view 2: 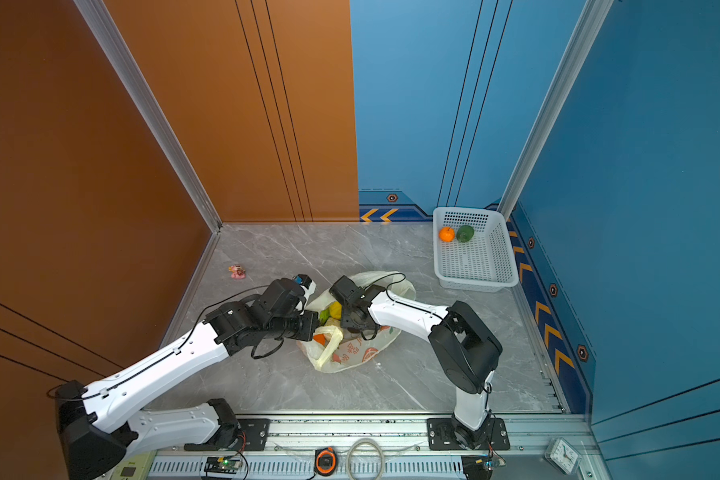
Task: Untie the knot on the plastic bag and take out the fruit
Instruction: 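Grasp the dark purple mangosteen inside the bag with the right gripper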
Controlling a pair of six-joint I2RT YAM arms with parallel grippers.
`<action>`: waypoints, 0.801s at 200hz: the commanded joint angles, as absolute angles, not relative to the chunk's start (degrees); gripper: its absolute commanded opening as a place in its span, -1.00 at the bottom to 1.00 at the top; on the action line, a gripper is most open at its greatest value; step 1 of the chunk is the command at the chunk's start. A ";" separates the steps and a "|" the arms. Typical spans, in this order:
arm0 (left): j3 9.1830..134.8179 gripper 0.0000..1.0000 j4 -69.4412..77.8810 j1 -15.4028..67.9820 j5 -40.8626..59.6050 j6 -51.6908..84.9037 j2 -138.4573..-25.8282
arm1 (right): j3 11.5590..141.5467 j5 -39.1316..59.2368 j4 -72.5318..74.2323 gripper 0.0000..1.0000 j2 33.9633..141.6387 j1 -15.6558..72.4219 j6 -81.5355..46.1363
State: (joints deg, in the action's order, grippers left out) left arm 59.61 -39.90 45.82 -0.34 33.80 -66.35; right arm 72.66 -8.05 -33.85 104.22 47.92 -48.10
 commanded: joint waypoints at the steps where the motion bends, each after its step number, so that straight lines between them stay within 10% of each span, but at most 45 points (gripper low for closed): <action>1: 57.44 -1.00 -39.99 46.19 0.17 32.58 -64.86 | 72.23 -10.24 -35.10 0.40 104.49 47.28 -48.57; 73: 56.57 -1.00 -39.29 46.29 -0.70 32.92 -64.78 | 76.24 -9.70 -33.63 0.36 110.99 46.85 -46.71; 160: 57.03 -1.00 -39.05 46.31 -4.65 34.61 -64.00 | 68.25 -6.34 -29.46 -0.32 100.99 47.24 -45.61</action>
State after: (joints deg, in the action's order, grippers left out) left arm 57.30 -39.40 45.82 -1.80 33.91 -65.21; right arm 72.16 -7.62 -31.57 107.74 47.22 -46.13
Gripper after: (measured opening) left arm 0.045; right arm 0.507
